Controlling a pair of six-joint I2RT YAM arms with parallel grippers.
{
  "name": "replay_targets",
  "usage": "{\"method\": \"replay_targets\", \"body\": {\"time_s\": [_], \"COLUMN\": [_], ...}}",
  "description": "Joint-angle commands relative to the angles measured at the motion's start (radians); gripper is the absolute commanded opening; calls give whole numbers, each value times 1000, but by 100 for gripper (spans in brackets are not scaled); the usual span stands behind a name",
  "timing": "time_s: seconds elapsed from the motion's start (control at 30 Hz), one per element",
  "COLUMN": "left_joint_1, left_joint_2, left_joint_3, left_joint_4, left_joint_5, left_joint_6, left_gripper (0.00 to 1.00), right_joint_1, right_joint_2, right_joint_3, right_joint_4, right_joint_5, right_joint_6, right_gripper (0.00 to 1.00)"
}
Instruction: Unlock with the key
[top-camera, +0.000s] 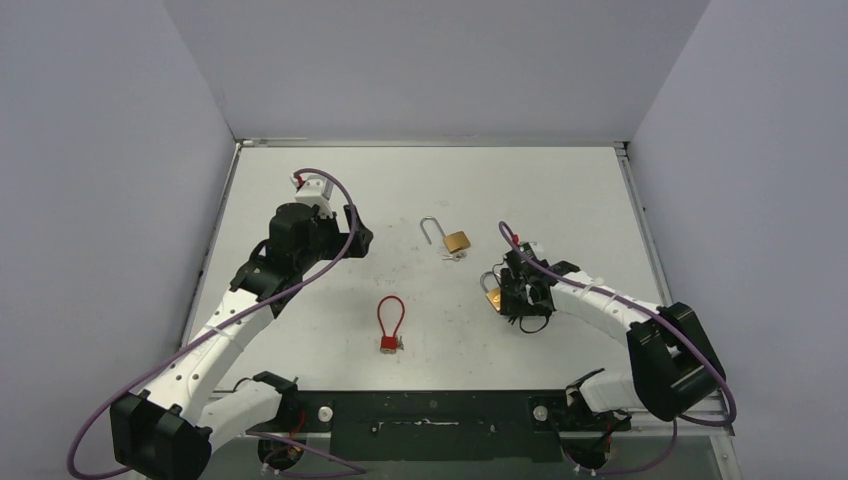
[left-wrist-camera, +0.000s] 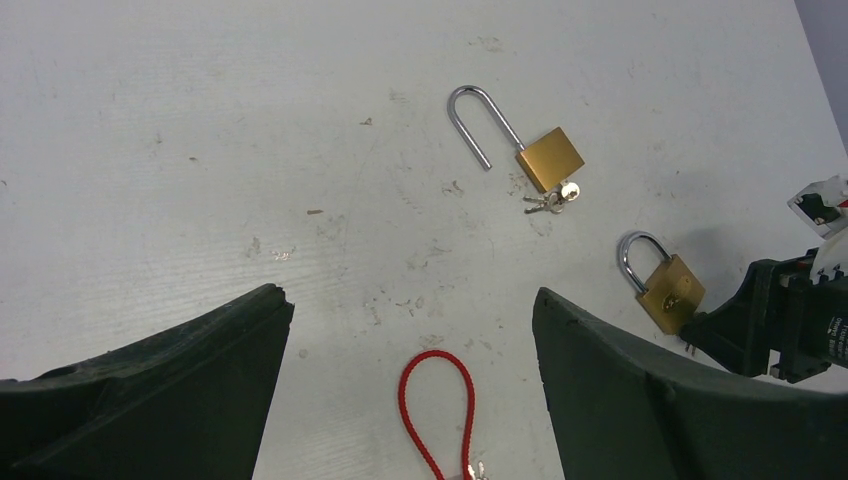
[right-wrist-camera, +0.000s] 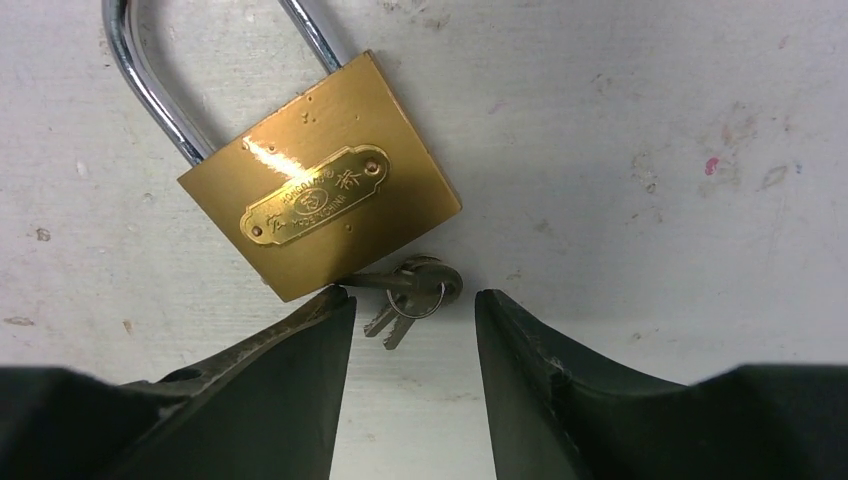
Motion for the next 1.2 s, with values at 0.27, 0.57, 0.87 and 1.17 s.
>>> {"method": "replay_targets", "body": {"time_s": [0.27,0.57,0.87,1.17], "left_joint_1": [6,6,6,4], "left_joint_2": [-14,-12,-9,-3], "left_joint_3": [11,12,12,1], "left_joint_4": [57,59,74,85], "left_joint_5": [17,17,49,132], "left_joint_6": [0,2,-10,-12], "left_gripper": [88,88,88,85], "right_joint_1": [9,9,9,8], "right_joint_2": [63,58,-4,-145], "right_joint_3": [33,31,39,-6], "right_joint_4": [136,111,49,-140], "right_joint_5": [57,49,59,154], "right_joint_6": [-59,-45,-16,247], "right_gripper": [53,22,17,56]}}
